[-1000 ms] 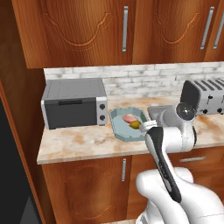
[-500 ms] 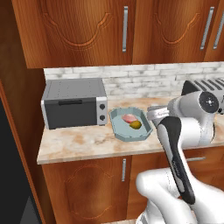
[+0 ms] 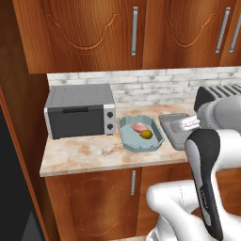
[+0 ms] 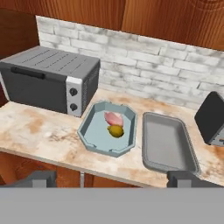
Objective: Place one lemon and one steak in each tupperware on the nearby counter, to pack two identical lunches.
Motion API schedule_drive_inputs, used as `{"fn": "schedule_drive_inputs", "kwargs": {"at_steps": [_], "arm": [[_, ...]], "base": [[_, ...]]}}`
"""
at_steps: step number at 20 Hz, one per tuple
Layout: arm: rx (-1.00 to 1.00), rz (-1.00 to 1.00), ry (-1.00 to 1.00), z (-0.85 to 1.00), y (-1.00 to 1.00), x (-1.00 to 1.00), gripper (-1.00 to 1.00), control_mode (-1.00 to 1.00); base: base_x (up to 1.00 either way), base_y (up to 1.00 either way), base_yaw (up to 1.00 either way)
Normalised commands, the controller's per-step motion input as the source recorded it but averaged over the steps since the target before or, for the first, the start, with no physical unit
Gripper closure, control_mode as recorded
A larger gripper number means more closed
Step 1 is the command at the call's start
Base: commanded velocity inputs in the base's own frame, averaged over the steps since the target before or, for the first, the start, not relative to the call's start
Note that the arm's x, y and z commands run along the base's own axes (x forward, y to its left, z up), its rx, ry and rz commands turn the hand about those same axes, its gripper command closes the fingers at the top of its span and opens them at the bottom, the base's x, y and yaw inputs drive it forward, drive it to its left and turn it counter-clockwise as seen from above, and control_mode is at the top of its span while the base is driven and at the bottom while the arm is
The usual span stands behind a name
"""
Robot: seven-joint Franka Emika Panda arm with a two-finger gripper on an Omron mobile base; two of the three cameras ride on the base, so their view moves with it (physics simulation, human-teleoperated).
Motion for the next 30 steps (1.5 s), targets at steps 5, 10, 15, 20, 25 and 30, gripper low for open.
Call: {"fn": "schedule_drive_inputs", "kwargs": {"at_steps": [5,10,15,20,25,30], "arm": [[-0.05,0.00,0.00,0.05,0.00,-0.80,-1.00,1.00],[0.00,0.00,0.00,0.00,0.00,0.00,-1.00,1.00],[0.00,0.00,0.00,0.00,0.00,0.00,-1.00,1.00],[0.00,0.00,0.00,0.00,0.00,0.00,-1.00,1.00],[0.00,0.00,0.00,0.00,0.00,0.00,-1.00,1.00],[0.00,0.00,0.00,0.00,0.00,0.00,-1.00,1.00]], "base": [[-0.20,0.00,0.00],[-1.00,0.00,0.00],[-0.98,0.08,0.02],[-0.44,0.76,0.04],[-0.02,1.00,0.01],[0.00,1.00,0.00]]}}
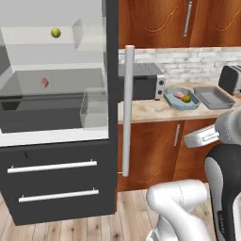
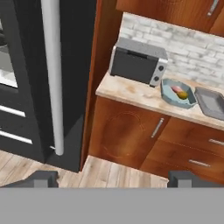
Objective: Place one lemon and one steak in each tupperware on the nearby counter, to pack two identical lunches.
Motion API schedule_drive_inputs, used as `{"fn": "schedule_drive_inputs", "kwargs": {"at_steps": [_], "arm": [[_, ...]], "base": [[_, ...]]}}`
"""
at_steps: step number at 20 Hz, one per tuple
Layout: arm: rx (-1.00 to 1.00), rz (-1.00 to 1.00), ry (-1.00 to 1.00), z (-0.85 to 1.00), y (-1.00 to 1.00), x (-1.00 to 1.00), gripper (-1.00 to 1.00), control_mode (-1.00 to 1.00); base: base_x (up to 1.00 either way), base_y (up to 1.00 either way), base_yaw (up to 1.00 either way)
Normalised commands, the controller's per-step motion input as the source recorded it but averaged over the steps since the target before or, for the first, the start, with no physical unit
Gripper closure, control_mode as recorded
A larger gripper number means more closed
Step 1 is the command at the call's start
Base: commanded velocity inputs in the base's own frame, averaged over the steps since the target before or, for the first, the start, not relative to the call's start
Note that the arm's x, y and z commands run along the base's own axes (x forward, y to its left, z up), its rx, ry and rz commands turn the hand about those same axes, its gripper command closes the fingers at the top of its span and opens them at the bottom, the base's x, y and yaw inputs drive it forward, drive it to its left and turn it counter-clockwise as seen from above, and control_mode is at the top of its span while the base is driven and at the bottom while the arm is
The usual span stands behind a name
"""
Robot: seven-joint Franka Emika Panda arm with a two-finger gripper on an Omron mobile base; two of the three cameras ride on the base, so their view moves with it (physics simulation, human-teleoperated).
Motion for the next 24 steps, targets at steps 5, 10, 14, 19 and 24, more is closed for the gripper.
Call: {"fn": "schedule_drive_inputs", "kwargs": {"at_steps": [5,10,14,19,24], "arm": [[0.00,0.00,0.00,0.00,0.00,0.00,-1.00,1.00],[0.00,0.00,0.00,0.00,0.00,0.00,-1.00,1.00],[0.00,0.00,0.00,0.00,0.00,0.00,-1.00,1.00],[0.00,0.00,0.00,0.00,0.00,0.00,-1.00,1.00],[0.00,0.00,0.00,0.00,0.00,0.00,-1.00,1.00]], "base": [[0.00,1.00,0.00],[0.00,1.00,0.00],[0.02,0.41,0.00],[0.17,0.06,-0.01],[0.46,0.20,-0.03]]}}
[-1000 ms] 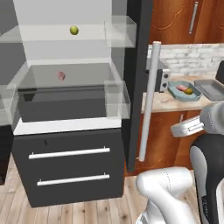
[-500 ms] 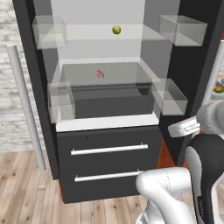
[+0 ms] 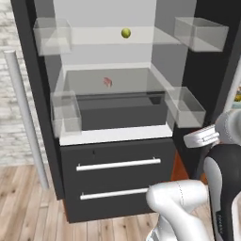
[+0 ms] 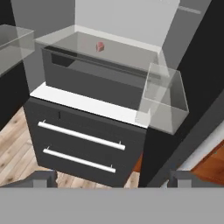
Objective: Place one lemon and one steak in each tupperware on the nearby counter, to pack two identical lunches.
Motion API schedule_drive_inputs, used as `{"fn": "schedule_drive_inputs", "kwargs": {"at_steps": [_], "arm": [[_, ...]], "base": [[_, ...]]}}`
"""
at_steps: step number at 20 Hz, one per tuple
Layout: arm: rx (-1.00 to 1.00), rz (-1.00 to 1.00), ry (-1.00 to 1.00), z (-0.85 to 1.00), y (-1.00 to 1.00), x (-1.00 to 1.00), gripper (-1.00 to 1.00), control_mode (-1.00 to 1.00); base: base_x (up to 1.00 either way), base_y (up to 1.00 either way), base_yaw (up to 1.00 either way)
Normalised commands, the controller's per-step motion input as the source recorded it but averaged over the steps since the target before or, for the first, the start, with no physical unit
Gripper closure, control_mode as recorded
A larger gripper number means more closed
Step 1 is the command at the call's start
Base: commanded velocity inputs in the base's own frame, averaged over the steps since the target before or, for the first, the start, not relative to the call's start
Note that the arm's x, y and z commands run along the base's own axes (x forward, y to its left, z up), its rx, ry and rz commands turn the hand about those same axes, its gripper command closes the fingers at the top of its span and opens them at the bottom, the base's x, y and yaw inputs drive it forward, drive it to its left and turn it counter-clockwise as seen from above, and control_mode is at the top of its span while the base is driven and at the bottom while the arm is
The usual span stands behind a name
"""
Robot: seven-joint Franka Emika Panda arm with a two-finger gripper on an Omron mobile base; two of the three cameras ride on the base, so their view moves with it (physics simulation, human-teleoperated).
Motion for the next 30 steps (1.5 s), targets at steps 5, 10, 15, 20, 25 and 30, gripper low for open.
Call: {"fn": "schedule_drive_inputs", "kwargs": {"at_steps": [5,10,15,20,25,30], "arm": [[0.00,0.00,0.00,0.00,0.00,0.00,-1.00,1.00],[0.00,0.00,0.00,0.00,0.00,0.00,-1.00,1.00],[0.00,0.00,0.00,0.00,0.00,0.00,-1.00,1.00],[0.00,0.00,0.00,0.00,0.00,0.00,-1.00,1.00],[0.00,0.00,0.00,0.00,0.00,0.00,-1.00,1.00],[-0.02,0.00,0.04,-0.17,0.42,0.20,-1.00,-1.00]], "base": [[0.66,0.54,-0.05],[0.47,0.30,-0.06],[0.37,-0.01,-0.09],[0.75,0.21,-0.05],[0.63,0.22,-0.02],[0.00,0.00,0.00]]}}
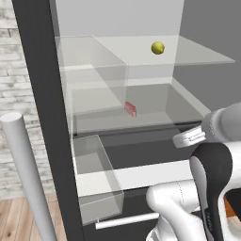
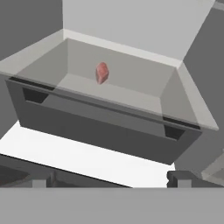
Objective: Place one lemon and one steak in each tupperware on the nearby counter, to pack two identical lunches.
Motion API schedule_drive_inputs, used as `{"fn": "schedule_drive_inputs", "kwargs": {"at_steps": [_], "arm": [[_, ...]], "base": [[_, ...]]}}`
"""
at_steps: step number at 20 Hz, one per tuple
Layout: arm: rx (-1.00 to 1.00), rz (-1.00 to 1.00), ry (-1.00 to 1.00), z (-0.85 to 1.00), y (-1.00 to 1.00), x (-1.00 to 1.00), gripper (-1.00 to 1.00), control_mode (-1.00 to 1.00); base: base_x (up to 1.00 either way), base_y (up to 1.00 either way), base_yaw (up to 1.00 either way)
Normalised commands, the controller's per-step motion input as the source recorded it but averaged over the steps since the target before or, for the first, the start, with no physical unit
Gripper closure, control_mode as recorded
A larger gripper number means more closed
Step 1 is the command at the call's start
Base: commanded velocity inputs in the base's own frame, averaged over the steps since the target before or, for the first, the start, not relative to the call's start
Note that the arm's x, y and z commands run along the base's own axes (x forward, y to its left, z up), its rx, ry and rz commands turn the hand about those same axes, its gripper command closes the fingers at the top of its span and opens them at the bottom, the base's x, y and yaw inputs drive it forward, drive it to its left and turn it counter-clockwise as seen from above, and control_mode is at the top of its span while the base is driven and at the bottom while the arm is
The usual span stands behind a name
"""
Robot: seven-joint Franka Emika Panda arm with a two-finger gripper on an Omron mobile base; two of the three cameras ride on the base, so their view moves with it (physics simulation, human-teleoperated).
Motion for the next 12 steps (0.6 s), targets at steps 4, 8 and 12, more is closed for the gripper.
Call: {"fn": "schedule_drive_inputs", "kwargs": {"at_steps": [4,8,12], "arm": [[0.00,0.00,0.00,-0.12,0.37,0.33,-1.00,-1.00],[0.04,-0.01,0.06,-0.10,0.21,0.49,-1.00,-1.00],[0.13,0.00,0.11,-0.19,0.18,0.40,-1.00,-1.00]], "base": [[0.00,0.00,0.00],[0.00,0.00,0.00],[0.00,0.00,0.00]]}}
